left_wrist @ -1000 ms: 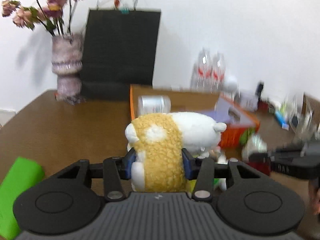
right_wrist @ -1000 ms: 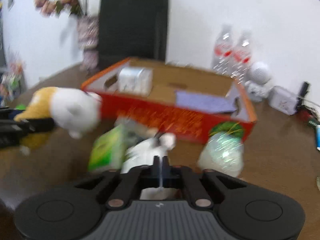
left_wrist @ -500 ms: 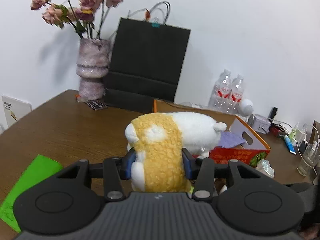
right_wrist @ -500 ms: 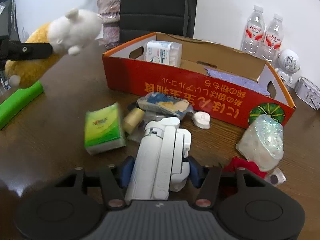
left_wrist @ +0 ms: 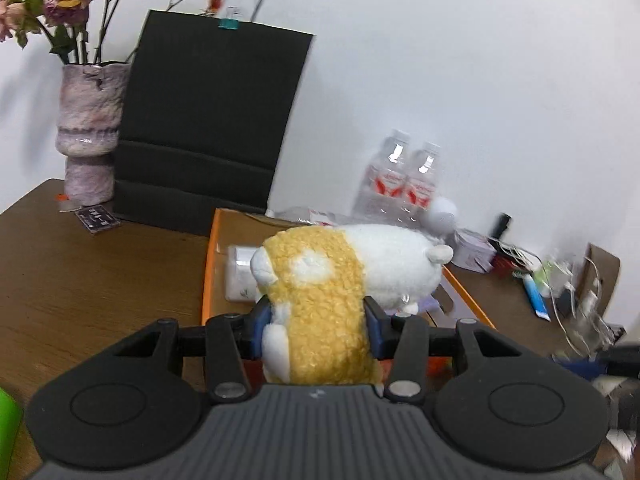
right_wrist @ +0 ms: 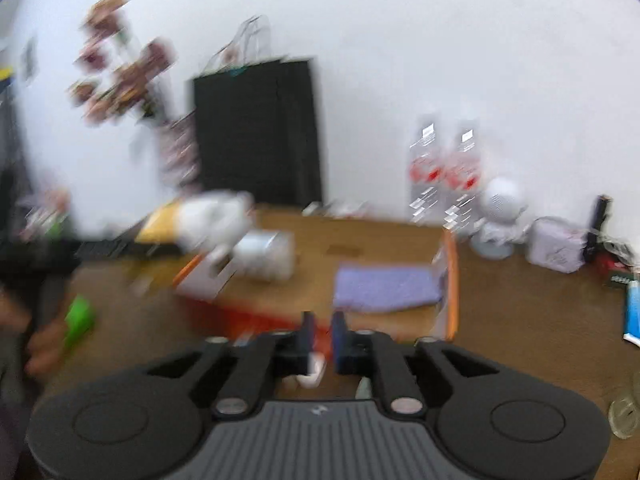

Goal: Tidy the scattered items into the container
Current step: 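Lift both items over the box rim and release them inside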

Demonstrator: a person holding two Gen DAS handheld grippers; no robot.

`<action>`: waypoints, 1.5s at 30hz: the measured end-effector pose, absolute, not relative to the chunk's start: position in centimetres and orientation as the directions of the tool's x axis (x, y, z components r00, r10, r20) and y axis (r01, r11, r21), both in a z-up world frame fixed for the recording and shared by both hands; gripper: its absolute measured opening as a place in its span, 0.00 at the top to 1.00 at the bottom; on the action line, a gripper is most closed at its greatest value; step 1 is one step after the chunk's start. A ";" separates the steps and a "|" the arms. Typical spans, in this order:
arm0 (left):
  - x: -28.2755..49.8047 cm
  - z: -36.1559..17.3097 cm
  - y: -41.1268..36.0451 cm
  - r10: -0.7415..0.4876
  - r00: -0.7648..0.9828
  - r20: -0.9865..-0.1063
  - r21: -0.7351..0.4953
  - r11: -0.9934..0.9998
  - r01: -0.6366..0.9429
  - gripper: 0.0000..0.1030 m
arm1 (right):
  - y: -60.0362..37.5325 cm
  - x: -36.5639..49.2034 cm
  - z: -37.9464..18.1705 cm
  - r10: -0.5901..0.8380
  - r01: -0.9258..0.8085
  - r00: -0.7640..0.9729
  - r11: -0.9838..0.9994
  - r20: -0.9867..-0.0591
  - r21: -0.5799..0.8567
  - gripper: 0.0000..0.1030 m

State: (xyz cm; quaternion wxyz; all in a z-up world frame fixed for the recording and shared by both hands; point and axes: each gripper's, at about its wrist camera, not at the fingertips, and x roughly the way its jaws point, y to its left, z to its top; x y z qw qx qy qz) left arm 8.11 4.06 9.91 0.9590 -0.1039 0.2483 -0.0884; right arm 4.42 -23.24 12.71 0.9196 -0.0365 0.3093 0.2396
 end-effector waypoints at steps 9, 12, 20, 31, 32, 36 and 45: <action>1.9 9.5 6.1 -0.151 0.903 -0.402 -0.220 0.973 0.064 0.54 | -22.5 -2.7 4.7 0.394 -0.342 0.532 0.910 -0.749 0.235 0.15; 0.9 9.5 6.3 -0.138 0.905 -0.402 -0.221 0.974 0.050 0.54 | -20.0 -1.3 3.2 0.315 -0.295 0.581 0.941 -0.751 0.167 0.45; -0.6 8.9 7.5 -0.124 0.903 -0.412 -0.250 0.968 0.019 0.54 | -18.0 -2.7 2.3 0.287 -0.397 0.646 0.918 -0.707 0.010 0.44; 5.8 11.3 4.2 -0.230 0.872 -0.433 -0.243 0.961 0.133 0.55 | -22.7 -1.8 6.0 0.303 -0.264 0.736 0.952 -0.605 0.155 0.49; 7.5 11.7 3.2 -0.243 0.863 -0.443 -0.231 0.961 0.152 0.55 | -23.1 -1.0 7.4 0.305 -0.265 0.759 0.952 -0.575 0.156 0.49; 16.0 12.2 -0.9 -0.217 0.825 -0.521 -0.186 0.973 0.138 0.55 | -23.5 4.7 13.4 0.285 -0.268 0.837 0.958 -0.466 0.103 0.48; 27.1 4.1 -4.7 -0.102 0.684 -0.722 -0.110 0.993 0.032 0.49 | -20.7 23.2 8.9 0.154 -0.189 0.739 0.982 -0.656 0.017 0.48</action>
